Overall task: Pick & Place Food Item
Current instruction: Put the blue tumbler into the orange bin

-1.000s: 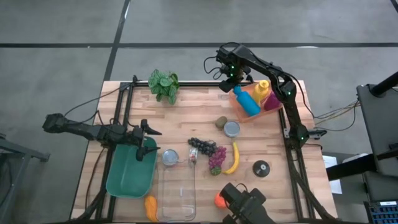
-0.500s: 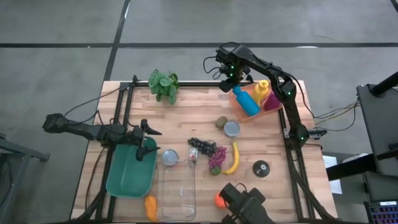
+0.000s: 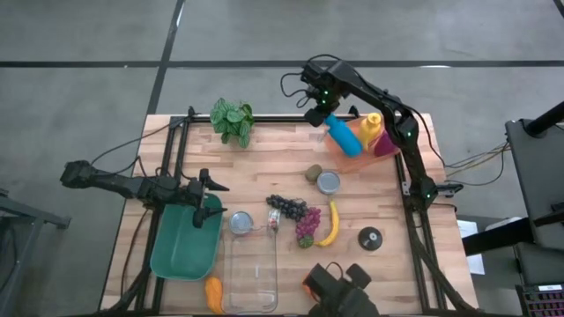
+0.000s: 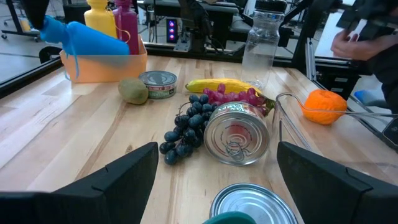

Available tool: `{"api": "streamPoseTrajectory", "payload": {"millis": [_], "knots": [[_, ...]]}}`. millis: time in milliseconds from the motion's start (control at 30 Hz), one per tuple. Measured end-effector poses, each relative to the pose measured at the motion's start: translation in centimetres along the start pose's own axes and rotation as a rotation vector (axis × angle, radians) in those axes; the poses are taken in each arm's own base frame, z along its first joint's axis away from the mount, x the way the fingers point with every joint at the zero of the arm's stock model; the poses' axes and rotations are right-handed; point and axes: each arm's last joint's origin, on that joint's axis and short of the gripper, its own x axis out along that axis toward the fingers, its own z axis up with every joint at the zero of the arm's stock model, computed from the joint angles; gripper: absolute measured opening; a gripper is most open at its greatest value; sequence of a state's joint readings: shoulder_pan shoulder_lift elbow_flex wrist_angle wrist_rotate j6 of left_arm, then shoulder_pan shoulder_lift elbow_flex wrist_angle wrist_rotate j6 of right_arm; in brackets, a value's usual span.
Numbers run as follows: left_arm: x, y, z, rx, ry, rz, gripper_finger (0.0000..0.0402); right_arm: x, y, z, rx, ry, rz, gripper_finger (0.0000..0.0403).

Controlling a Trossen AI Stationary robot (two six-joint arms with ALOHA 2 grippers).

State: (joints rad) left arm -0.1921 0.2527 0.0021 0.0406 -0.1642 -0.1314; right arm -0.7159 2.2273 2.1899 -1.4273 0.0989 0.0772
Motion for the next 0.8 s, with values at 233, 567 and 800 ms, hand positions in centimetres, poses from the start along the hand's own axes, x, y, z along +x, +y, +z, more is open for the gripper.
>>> {"api": "streamPoseTrajectory", "payload": {"millis": [233,567,800], "knots": [[0.0,0.0,0.0,0.0,0.0,0.0,0.0336,-2.7,1.5,-0.8,-0.017,-0.079,-0.049,0.0045],[0.0,0.0,0.0,0.0,-0.001,0.0,0.0336,-5.7,2.9,-2.0,-0.011,-0.224,-0.119,0.0044],[0.0,0.0,0.0,0.0,0.0,0.0,0.0336,-6.5,3.6,-4.3,0.017,-0.395,-0.11,0.0044]]}}
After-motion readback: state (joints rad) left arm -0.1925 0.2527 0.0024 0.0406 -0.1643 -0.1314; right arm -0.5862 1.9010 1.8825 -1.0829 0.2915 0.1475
